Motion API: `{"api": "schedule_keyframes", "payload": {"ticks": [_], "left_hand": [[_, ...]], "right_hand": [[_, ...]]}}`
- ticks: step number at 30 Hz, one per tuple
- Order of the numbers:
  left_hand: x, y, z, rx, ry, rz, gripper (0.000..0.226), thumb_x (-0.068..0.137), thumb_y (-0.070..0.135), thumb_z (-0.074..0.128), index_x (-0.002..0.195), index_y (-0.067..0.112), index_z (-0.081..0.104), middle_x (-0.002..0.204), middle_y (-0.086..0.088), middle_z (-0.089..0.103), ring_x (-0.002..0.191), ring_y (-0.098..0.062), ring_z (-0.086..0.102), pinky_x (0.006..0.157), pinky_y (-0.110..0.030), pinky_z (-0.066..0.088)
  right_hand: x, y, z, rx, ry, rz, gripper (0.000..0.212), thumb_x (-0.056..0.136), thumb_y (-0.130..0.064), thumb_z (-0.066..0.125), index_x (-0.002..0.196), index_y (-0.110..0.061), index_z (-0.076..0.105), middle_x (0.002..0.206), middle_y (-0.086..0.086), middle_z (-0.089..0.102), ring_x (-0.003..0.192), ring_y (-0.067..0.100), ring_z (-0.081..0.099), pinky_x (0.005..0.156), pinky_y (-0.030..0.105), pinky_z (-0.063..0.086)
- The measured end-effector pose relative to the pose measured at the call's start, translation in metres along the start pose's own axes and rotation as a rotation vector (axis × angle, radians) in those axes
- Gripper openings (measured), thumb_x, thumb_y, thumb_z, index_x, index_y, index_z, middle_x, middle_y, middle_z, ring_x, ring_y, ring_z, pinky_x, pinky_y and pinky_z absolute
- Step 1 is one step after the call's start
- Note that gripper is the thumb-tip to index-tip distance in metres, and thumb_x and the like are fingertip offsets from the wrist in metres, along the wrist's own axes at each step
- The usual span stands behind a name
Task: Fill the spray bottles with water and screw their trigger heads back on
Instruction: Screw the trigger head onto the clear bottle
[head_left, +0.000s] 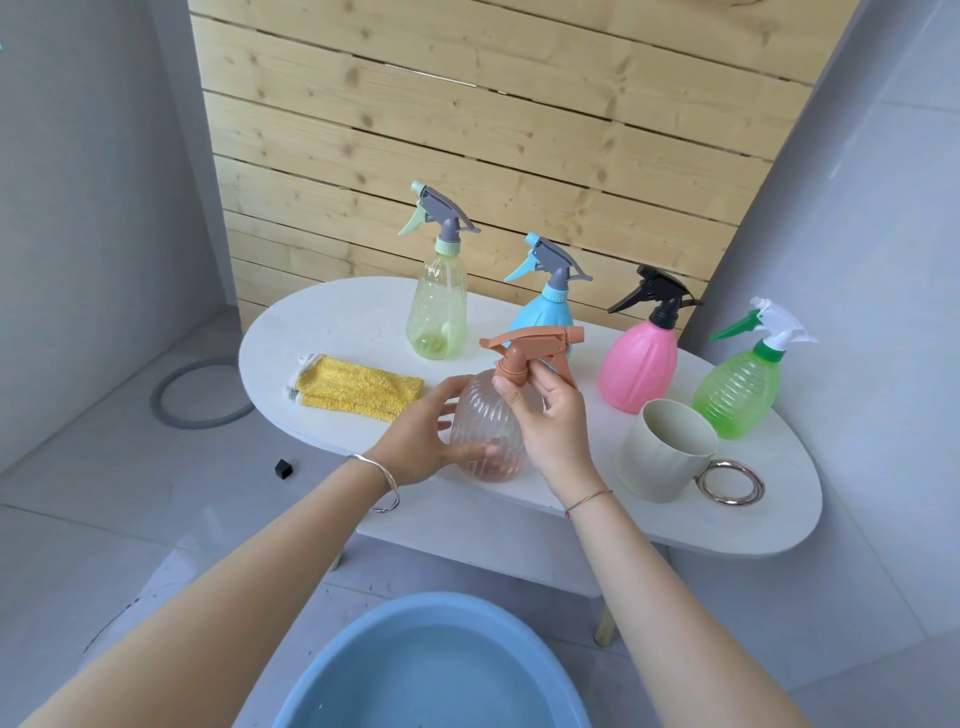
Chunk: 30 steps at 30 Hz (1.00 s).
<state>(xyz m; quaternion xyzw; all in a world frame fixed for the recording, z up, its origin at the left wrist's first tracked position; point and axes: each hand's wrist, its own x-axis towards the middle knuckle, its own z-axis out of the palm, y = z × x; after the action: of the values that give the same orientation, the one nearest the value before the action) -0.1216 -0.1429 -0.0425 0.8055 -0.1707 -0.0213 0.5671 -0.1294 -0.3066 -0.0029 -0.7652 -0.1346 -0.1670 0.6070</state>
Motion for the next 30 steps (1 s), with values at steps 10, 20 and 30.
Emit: {"api": "schedule_keyframes", "payload": {"ticks": [10, 20, 30], "left_hand": [[-0.006, 0.015, -0.002, -0.122, 0.054, -0.062, 0.072, 0.068, 0.037, 0.084, 0.128, 0.024, 0.045, 0.127, 0.008, 0.054, 0.114, -0.014, 0.059, 0.090, -0.027, 0.053], [-0.003, 0.038, -0.125, -0.005, 0.054, -0.025, 0.079, 0.069, 0.031, 0.086, 0.136, 0.030, 0.044, 0.129, 0.020, 0.055, 0.122, 0.000, 0.051, 0.098, -0.025, 0.043], [0.025, -0.041, -0.206, 0.034, 0.268, -0.104, 0.083, 0.067, 0.014, 0.086, 0.135, 0.017, 0.040, 0.127, 0.005, 0.054, 0.110, -0.008, 0.056, 0.073, -0.012, 0.051]], "right_hand": [[0.003, -0.024, 0.014, -0.171, 0.203, 0.121, 0.015, 0.073, -0.022, 0.080, 0.084, -0.021, 0.071, 0.084, -0.008, 0.072, 0.087, 0.008, 0.067, 0.082, 0.026, 0.051], [0.094, -0.115, 0.063, -0.094, -0.439, -0.102, 0.027, 0.088, -0.011, 0.064, 0.115, -0.009, 0.062, 0.115, -0.001, 0.065, 0.111, 0.006, 0.059, 0.102, 0.019, 0.040], [0.153, -0.074, 0.178, -0.137, -0.545, -0.013, 0.033, 0.090, -0.006, 0.061, 0.122, -0.002, 0.056, 0.124, 0.012, 0.062, 0.108, 0.011, 0.056, 0.105, 0.026, 0.039]]}}
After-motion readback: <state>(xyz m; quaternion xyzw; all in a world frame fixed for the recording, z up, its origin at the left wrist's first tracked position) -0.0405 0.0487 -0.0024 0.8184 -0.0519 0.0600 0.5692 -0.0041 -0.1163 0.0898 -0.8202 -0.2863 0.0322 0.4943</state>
